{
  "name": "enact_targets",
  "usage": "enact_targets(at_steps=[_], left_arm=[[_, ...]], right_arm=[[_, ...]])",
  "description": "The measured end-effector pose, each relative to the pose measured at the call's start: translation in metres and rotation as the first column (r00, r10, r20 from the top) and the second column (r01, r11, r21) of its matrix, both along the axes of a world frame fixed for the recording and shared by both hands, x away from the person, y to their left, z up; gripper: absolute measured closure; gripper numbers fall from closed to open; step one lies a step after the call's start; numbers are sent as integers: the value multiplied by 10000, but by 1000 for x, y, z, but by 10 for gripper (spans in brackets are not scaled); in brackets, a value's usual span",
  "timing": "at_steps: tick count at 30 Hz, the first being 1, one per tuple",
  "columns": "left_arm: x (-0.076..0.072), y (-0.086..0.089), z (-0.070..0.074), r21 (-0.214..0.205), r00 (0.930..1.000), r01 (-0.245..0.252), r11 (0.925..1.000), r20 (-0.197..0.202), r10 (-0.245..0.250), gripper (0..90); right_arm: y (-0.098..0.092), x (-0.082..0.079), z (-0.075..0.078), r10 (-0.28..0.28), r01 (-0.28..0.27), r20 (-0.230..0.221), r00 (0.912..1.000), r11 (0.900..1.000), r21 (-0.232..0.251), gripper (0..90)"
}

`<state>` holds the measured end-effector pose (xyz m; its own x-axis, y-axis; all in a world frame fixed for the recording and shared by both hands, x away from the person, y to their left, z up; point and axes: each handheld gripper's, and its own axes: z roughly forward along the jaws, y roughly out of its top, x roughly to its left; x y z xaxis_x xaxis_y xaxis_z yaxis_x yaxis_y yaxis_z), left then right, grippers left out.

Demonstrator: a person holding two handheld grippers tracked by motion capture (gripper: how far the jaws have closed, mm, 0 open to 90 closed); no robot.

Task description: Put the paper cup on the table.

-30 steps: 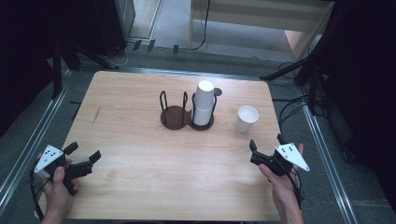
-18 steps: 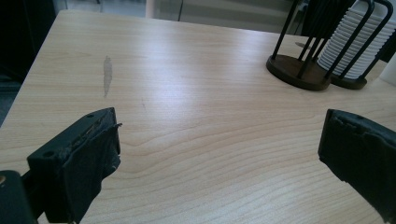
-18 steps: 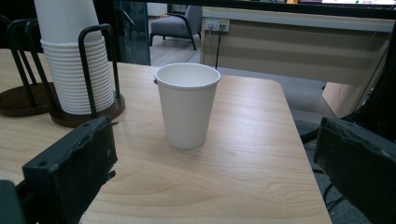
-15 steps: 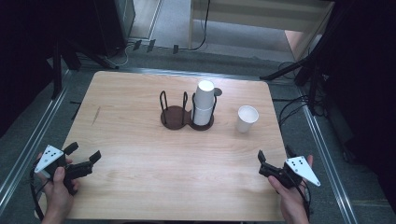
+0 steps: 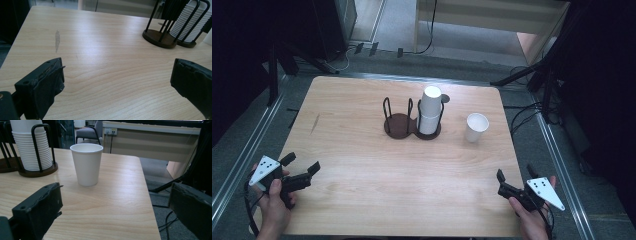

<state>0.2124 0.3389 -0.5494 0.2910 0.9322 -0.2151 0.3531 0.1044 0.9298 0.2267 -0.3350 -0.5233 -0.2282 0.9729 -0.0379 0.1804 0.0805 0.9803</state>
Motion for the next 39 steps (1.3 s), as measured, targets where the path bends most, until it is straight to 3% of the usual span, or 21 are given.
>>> enact_targets(at_steps=[23,30,39], left_arm=[[0,0,0,-48,10000,10,10000,-15,-11,0],[-1,3,0,-303,10000,6,9995,1,-6,0],[-1,2,0,-208,10000,-3,9998,-22,3,0]], right_arm=[[-33,-26,-15,-551,555,-279,9981,9983,160,0],[-33,-31,-15,-675,674,-370,9970,9977,-36,0],[-28,-33,-19,-740,726,-368,9966,9967,-372,0]])
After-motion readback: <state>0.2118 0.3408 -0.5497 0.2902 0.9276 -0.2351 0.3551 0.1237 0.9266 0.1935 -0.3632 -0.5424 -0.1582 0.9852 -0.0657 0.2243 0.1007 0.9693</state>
